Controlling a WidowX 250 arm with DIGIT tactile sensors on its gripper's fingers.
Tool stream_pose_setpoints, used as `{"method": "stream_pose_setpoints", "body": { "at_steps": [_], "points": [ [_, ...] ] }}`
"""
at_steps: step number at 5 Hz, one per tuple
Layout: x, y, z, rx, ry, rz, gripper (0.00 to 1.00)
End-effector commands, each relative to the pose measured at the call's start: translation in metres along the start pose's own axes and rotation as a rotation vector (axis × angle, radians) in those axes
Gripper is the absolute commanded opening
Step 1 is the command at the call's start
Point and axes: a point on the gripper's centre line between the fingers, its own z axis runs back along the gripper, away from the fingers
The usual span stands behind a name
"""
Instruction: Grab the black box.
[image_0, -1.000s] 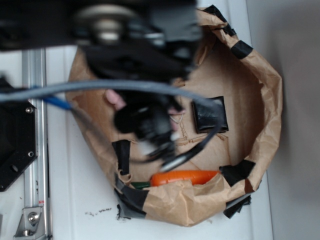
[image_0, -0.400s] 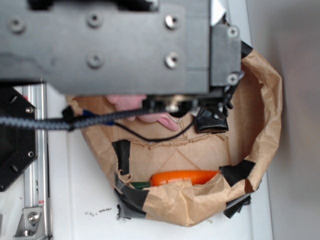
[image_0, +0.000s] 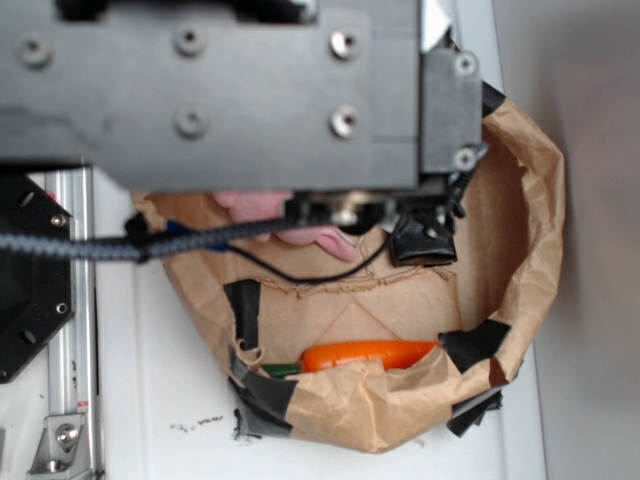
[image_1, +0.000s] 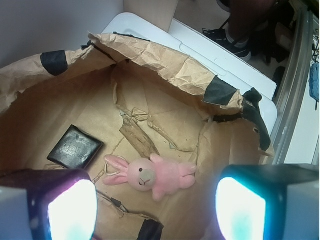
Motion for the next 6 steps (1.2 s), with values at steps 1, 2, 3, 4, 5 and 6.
{"method": "stream_pose_setpoints", "body": {
  "at_steps": [1,2,3,4,5,6],
  "points": [
    [0.003,-0.005,-0.077,-0.211,-0.049,0.141,1.00],
    [0.005,-0.017,-0.088,-0.180,-0.074,0.179,1.00],
    [0.012,-0.040,-0.087,-0.176,-0.026,0.247,1.00],
    [0.015,-0.058,-0.091,-0.172,0.009,0.266,1.00],
    [0.012,-0.075,-0.096,-0.183,0.043,0.262,1.00],
    [0.002,-0.078,-0.111,-0.175,0.098,0.274,1.00]
  ]
}}
